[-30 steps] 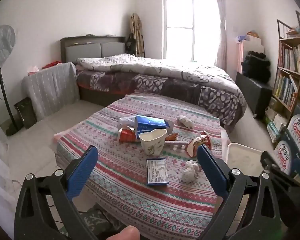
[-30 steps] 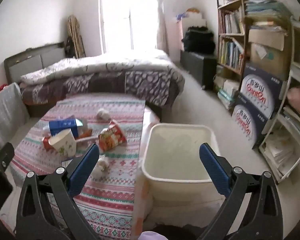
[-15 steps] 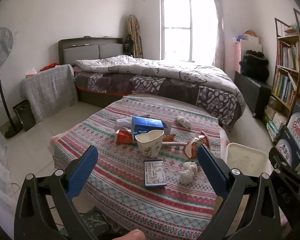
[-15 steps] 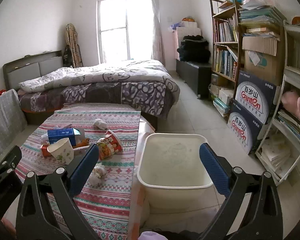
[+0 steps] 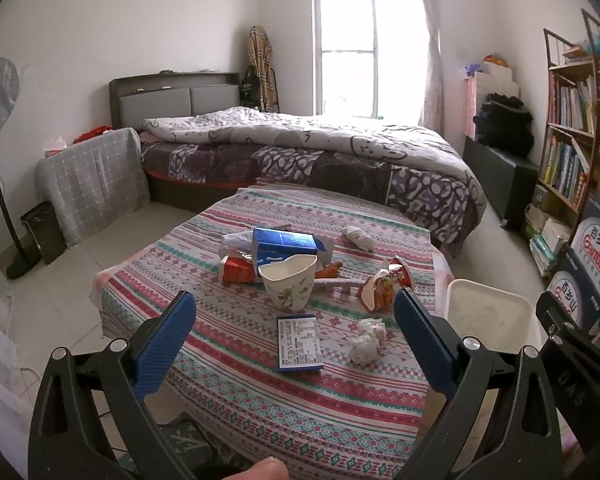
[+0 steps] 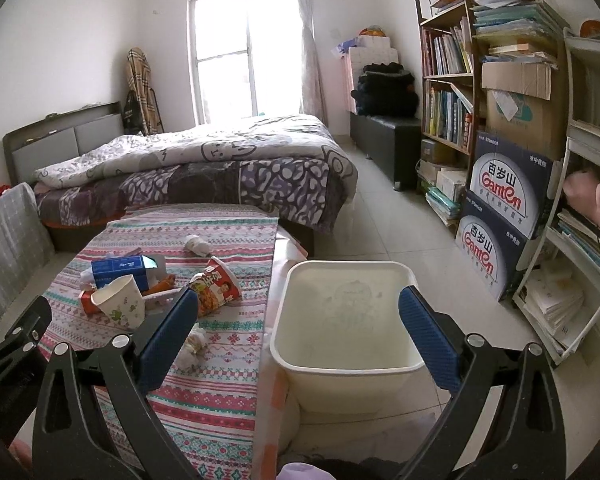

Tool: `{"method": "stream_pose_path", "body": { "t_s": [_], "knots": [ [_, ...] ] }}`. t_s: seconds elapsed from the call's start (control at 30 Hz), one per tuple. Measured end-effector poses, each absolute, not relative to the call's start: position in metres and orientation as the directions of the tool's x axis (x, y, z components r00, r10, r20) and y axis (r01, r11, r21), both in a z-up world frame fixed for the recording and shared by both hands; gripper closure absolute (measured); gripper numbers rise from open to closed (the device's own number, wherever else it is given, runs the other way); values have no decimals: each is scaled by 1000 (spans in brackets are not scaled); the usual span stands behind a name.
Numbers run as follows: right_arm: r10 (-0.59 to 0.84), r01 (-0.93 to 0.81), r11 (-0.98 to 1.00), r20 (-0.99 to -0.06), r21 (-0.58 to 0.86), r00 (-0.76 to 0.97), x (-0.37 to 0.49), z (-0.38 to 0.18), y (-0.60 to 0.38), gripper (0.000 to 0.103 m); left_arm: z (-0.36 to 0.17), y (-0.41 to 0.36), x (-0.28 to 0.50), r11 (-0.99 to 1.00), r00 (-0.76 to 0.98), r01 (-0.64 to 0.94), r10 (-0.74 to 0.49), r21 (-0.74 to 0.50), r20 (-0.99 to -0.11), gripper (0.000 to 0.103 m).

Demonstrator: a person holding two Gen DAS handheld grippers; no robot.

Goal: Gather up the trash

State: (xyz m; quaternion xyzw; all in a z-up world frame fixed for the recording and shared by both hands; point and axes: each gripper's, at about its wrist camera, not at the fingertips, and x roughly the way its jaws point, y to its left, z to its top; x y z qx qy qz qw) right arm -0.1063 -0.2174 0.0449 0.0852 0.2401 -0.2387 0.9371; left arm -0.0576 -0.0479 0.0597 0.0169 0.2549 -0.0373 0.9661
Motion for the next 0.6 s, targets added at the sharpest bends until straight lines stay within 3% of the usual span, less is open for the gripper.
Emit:
{"method": "stream_pose_path", "body": {
  "t_s": [0.6],
  "knots": [
    [-400,486,873,-499,48,769,-110,41,-216,7,59,-53,-60,996,867,83,-65,13,-494,7]
  ]
}}
